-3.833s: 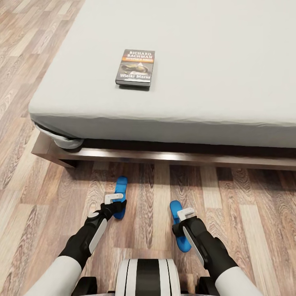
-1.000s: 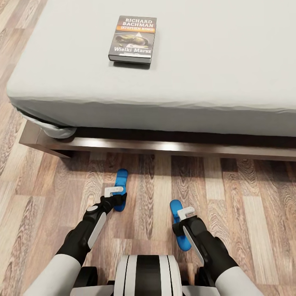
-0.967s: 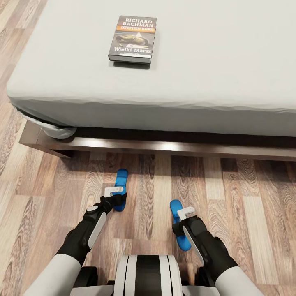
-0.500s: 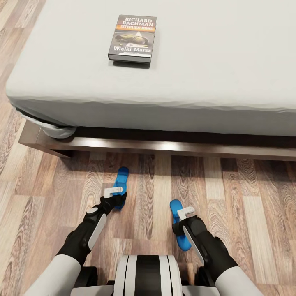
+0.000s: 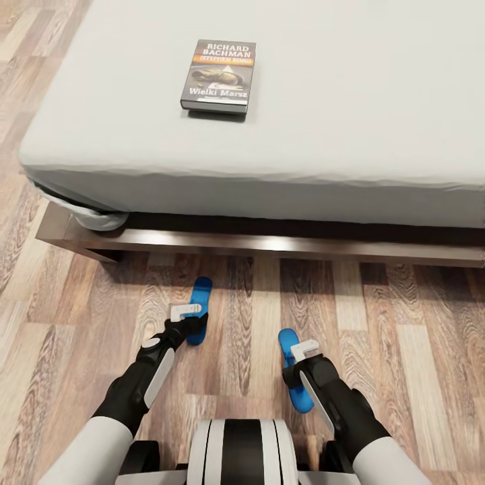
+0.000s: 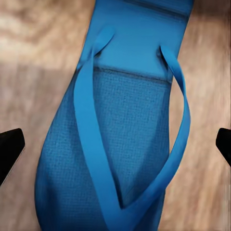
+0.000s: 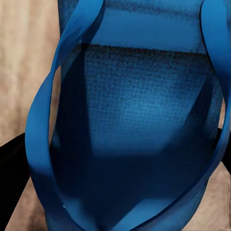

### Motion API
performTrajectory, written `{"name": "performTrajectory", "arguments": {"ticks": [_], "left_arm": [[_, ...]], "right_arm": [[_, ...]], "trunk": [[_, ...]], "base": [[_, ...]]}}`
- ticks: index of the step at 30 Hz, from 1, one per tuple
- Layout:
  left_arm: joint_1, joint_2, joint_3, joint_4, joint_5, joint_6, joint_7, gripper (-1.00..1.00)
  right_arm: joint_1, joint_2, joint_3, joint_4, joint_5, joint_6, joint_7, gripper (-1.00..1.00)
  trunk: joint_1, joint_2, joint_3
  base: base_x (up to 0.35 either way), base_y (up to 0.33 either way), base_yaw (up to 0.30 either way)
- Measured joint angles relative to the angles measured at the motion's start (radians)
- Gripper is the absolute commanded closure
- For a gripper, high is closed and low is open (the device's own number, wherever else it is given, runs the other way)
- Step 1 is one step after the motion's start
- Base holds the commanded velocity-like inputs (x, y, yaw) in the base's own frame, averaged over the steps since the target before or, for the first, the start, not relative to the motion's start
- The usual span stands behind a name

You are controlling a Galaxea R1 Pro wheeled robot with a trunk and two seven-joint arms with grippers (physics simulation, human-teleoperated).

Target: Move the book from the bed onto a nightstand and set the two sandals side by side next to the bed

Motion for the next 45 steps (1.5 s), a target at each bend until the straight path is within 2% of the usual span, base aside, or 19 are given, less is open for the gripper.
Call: {"name": "performTrajectory", "arguments": {"ticks": [18,25,31,33,36,45], "left_arm": [[0.000,-0.001,-0.002,0.001,-0.004,0.008,0.004,-1.00],[0.001,0.003,-0.001,0.004,-0.004,0.059,0.003,-1.00],[0.004,0.007,-0.001,0.008,-0.005,0.077,0.003,-1.00],[0.004,0.007,-0.001,0.010,-0.006,0.079,0.003,-1.00],[0.004,0.007,-0.001,0.013,-0.007,0.081,0.003,-1.00],[0.005,0.007,-0.001,0.034,-0.010,0.102,0.004,-1.00]], "right_arm": [[0.000,-0.001,-0.003,0.007,0.000,0.000,-0.001,1.00],[0.000,-0.002,-0.008,0.012,0.003,-0.009,-0.002,1.00],[0.000,0.000,-0.017,0.013,0.000,-0.021,-0.008,1.00],[0.000,-0.001,-0.022,0.015,0.000,-0.046,-0.009,1.00],[0.000,0.000,-0.043,0.016,-0.001,-0.076,-0.011,1.00],[-0.003,0.000,-0.147,0.036,-0.003,-0.120,-0.010,1.00]], "trunk": [[-0.008,0.004,0.070],[-0.011,0.006,0.097],[-0.014,0.007,0.120],[-0.015,0.008,0.128],[-0.016,0.008,0.139],[-0.020,0.011,0.174]], "base": [[0.000,0.000,0.000],[0.000,0.000,0.000],[0.000,0.000,0.000],[0.000,0.000,0.000],[0.000,0.000,0.000],[0.000,0.000,0.000]]}}
